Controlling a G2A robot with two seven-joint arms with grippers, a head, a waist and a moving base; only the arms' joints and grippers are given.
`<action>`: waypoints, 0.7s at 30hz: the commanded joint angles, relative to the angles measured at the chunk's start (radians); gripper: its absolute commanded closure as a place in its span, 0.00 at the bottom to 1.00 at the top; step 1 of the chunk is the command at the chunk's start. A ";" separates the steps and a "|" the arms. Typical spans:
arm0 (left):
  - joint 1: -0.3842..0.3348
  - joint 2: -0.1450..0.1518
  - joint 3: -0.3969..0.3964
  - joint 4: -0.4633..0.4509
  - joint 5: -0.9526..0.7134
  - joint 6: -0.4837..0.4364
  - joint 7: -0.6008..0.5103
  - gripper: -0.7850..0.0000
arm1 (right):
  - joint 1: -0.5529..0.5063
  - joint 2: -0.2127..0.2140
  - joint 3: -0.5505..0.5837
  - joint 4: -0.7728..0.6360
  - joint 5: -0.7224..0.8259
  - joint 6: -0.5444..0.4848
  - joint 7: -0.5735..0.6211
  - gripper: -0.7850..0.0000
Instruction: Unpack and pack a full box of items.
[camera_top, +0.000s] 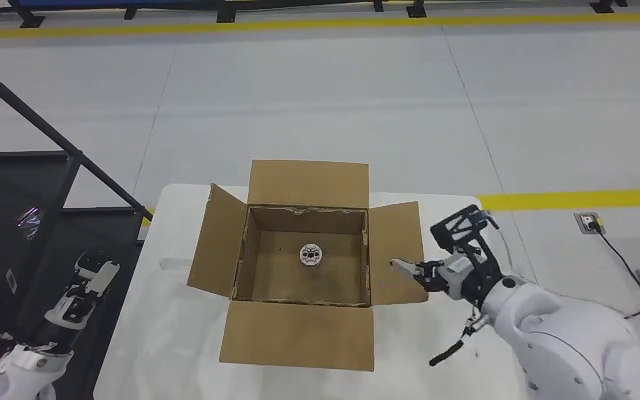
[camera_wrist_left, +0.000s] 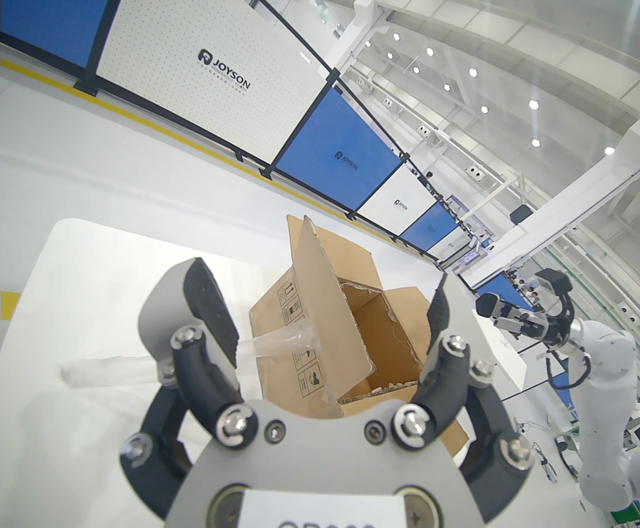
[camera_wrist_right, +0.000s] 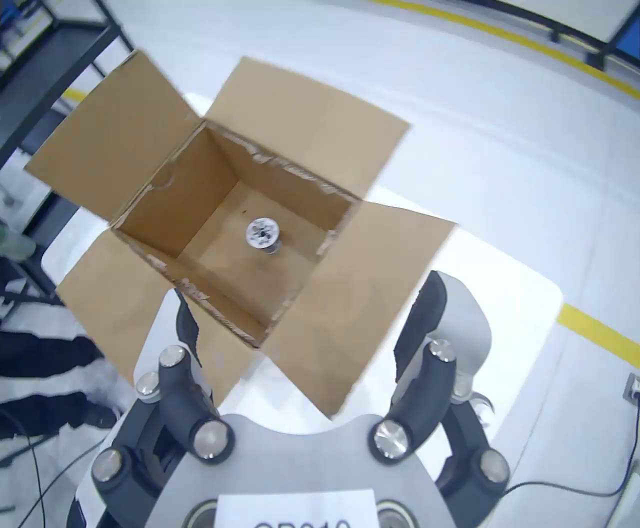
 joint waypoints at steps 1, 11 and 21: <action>0.000 0.000 0.000 0.000 0.000 0.000 0.000 0.00 | -0.030 0.009 0.130 0.070 0.006 -0.030 -0.012 0.00; 0.000 0.000 0.000 0.000 0.000 0.000 0.000 0.00 | 0.140 0.037 0.170 0.614 0.006 -0.099 0.061 0.00; 0.000 0.000 0.000 0.000 0.000 0.000 0.000 0.00 | 0.215 0.060 0.130 0.828 0.020 -0.206 0.113 0.00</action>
